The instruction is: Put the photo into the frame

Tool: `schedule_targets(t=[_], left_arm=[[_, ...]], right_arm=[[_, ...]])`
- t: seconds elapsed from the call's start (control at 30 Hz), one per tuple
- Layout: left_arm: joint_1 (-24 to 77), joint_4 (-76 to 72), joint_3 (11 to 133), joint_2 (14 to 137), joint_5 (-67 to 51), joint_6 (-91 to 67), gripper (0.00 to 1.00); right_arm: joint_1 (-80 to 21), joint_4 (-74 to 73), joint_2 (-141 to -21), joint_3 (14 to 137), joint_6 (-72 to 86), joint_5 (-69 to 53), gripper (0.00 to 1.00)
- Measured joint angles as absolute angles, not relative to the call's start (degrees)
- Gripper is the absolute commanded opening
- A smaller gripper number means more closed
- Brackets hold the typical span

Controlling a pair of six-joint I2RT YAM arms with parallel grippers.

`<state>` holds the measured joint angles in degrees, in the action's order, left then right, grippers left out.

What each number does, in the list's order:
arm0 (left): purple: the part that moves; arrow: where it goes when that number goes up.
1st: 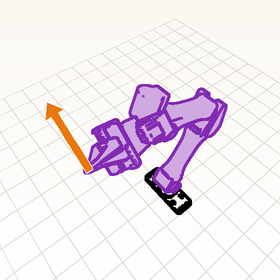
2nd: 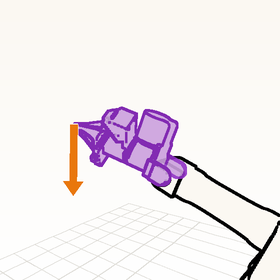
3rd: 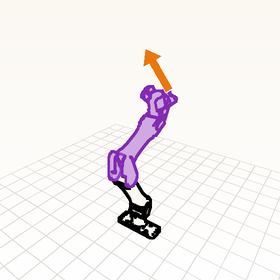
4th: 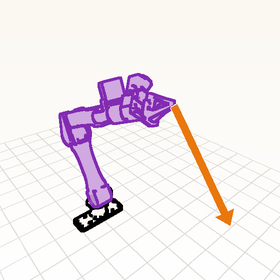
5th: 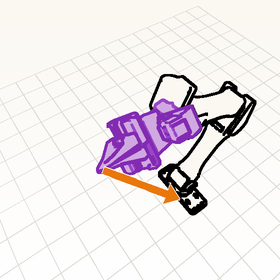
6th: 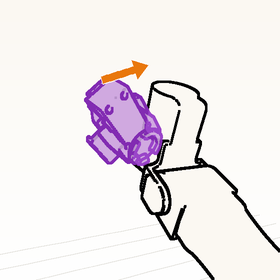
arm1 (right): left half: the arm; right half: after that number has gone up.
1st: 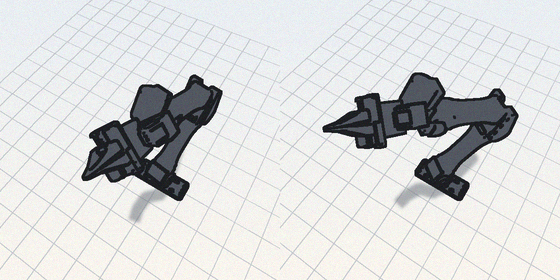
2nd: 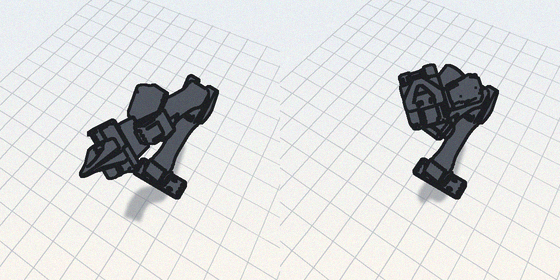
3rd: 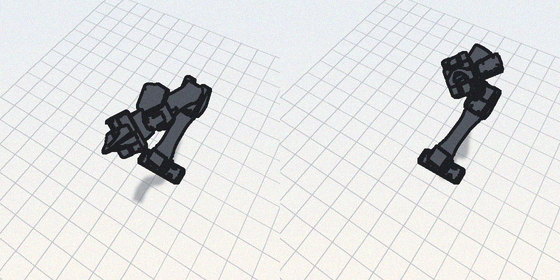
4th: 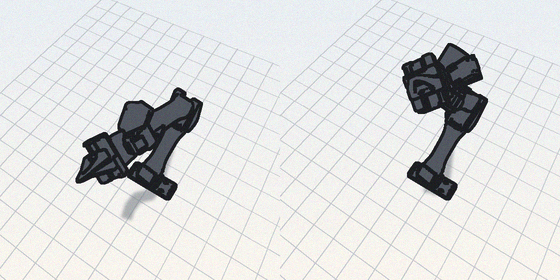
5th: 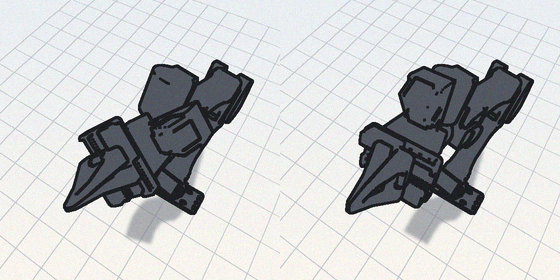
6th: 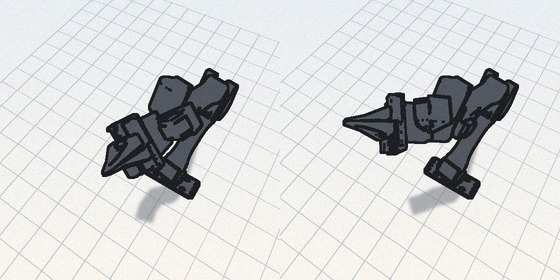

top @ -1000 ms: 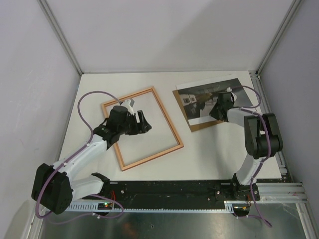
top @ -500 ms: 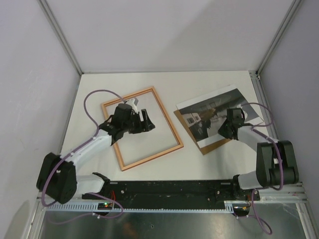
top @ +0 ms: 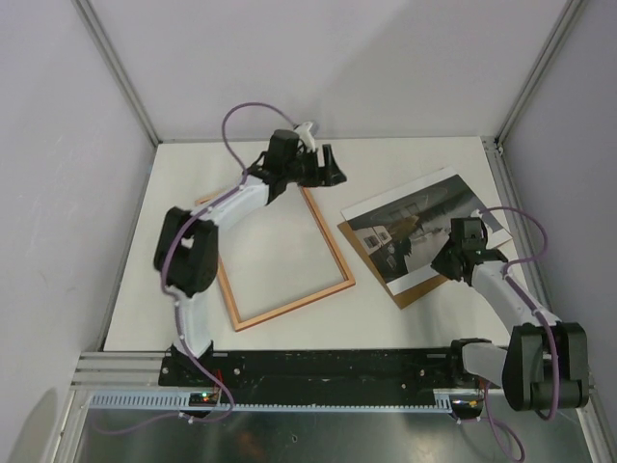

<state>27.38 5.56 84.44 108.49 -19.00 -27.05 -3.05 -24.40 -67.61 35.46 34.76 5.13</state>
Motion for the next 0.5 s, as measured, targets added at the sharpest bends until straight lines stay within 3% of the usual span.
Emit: schedule_targets(t=[0.23,0.37,0.5], left_arm=[[27.5,4.0,103.5,127.3,-27.6,-24.6,0.82],[27.5,4.2,108.9,134.9,-30.6,-23.9,0.82],[27.5,4.6,110.9,139.1,-32.4,-23.9,0.83]], right_arm=[[-2.6,-26.7,-62.6,35.0,36.2,6.1,0.65],[-2.1,-27.0,-61.0,33.5,37.7,7.3,0.83],[-1.1,-26.5,-59.1,31.6,39.0,7.7,0.94]])
